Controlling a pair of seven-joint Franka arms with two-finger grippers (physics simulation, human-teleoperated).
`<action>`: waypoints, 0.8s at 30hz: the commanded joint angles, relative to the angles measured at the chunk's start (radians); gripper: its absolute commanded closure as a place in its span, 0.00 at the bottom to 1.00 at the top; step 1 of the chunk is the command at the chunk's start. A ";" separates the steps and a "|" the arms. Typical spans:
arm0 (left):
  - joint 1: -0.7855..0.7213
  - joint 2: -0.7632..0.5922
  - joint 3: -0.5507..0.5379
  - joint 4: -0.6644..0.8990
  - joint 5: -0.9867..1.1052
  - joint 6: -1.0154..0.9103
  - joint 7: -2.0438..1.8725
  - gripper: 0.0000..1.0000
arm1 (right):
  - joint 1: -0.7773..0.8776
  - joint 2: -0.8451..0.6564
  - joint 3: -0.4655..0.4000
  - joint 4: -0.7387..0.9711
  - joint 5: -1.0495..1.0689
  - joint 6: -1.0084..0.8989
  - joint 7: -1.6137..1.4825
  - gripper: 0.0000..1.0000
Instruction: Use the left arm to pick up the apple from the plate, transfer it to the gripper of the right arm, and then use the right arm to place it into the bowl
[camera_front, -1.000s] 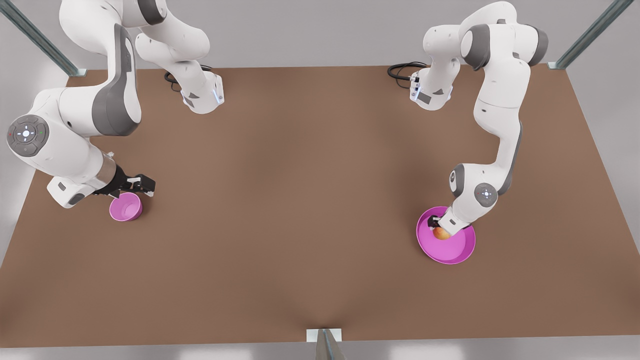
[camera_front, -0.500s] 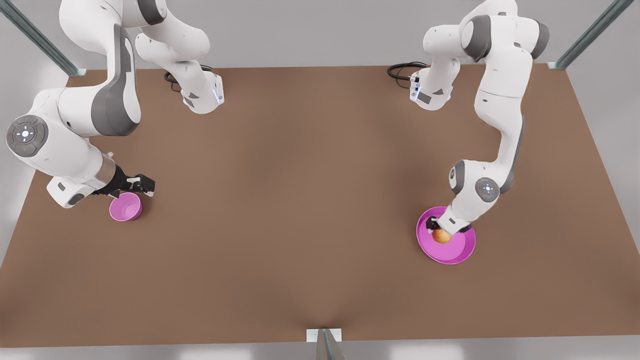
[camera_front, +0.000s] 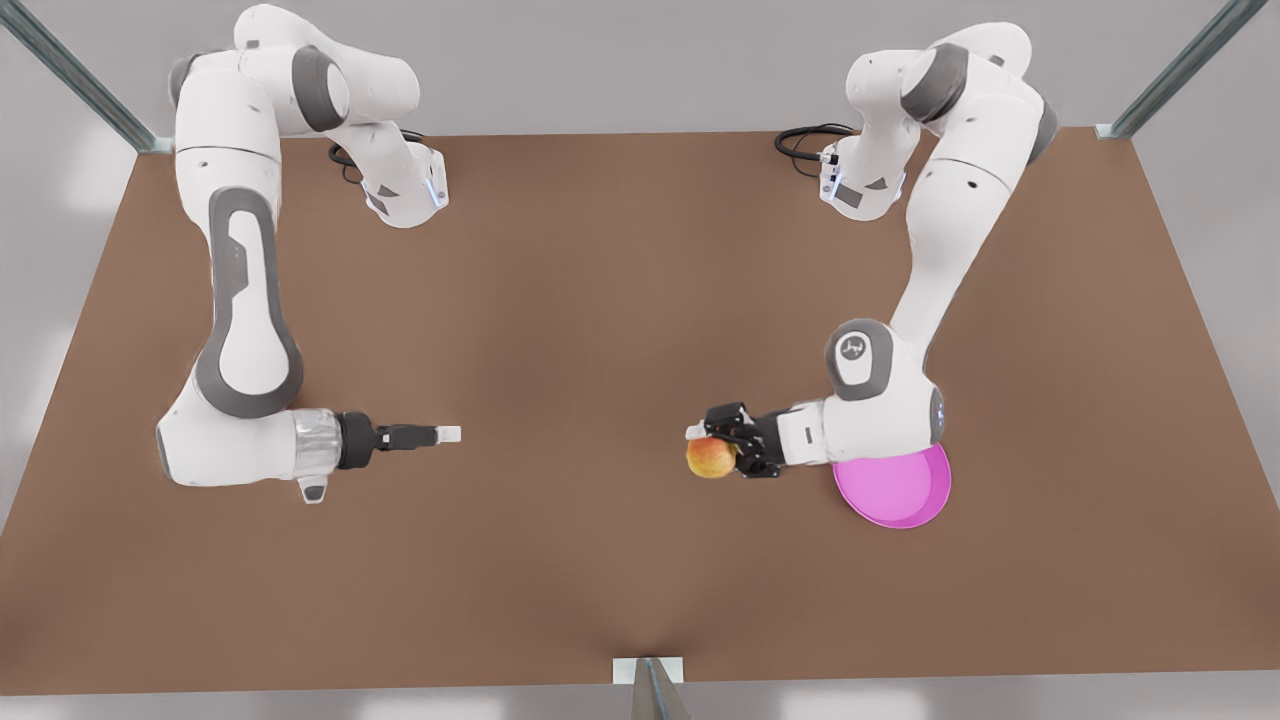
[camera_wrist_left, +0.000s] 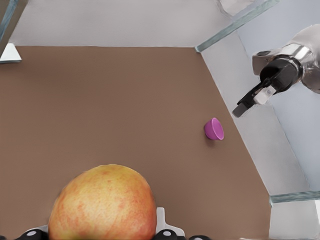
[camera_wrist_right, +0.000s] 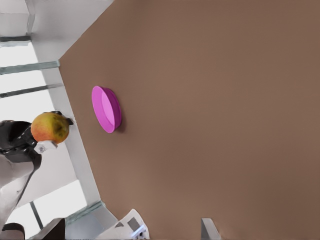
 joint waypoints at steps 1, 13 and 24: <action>-0.005 0.055 -0.024 0.040 -0.233 -0.038 1.249 0.25 | 0.005 0.074 0.001 0.004 0.376 0.083 -0.560 0.00; -0.147 0.323 -0.113 0.317 -0.286 0.088 1.619 0.25 | 0.243 0.117 0.006 0.044 0.518 0.457 -0.683 0.00; -0.152 0.325 -0.110 0.317 -0.286 0.089 1.619 0.25 | 0.244 0.043 0.087 -0.074 0.516 0.537 -0.695 0.00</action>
